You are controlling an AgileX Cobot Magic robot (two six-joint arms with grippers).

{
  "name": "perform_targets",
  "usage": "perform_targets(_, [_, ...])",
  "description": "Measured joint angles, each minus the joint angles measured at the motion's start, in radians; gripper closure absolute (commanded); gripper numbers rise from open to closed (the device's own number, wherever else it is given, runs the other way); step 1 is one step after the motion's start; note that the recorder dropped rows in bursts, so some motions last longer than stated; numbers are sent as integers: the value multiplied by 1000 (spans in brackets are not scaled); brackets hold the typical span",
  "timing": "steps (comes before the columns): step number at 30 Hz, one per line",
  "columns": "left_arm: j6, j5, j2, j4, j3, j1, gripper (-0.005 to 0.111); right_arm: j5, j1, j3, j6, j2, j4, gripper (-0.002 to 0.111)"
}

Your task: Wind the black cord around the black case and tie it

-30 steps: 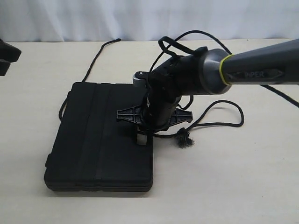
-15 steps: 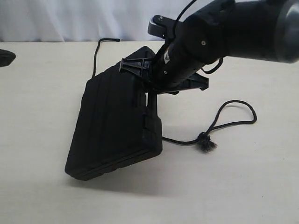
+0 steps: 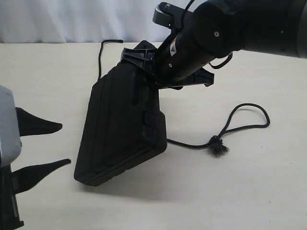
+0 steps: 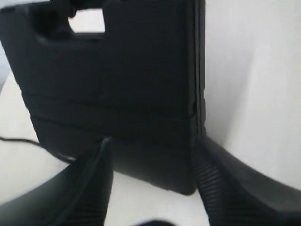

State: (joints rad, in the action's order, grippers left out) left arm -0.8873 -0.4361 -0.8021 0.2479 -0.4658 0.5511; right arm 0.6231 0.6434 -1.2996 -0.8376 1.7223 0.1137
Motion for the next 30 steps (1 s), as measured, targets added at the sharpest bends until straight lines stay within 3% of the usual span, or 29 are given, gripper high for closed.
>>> perform_targets(6, [-11, 73, 0, 0, 0, 145, 58, -31, 0, 0, -23, 0, 0, 104])
perform_targets(13, [19, 134, -92, -5, 0, 245, 83, -61, 0, 0, -71, 0, -4, 104])
perform_targets(19, [20, 223, -223, -7, 5, 256, 83, -65, 0, 0, -77, 0, -6, 104])
perform_targets(26, [20, 256, -239, -1, 5, 256, 83, -63, 0, 0, -80, 0, -6, 104])
perform_targets(30, [23, 247, -241, 102, 5, 256, 83, -63, 0, 0, -80, 0, -6, 104])
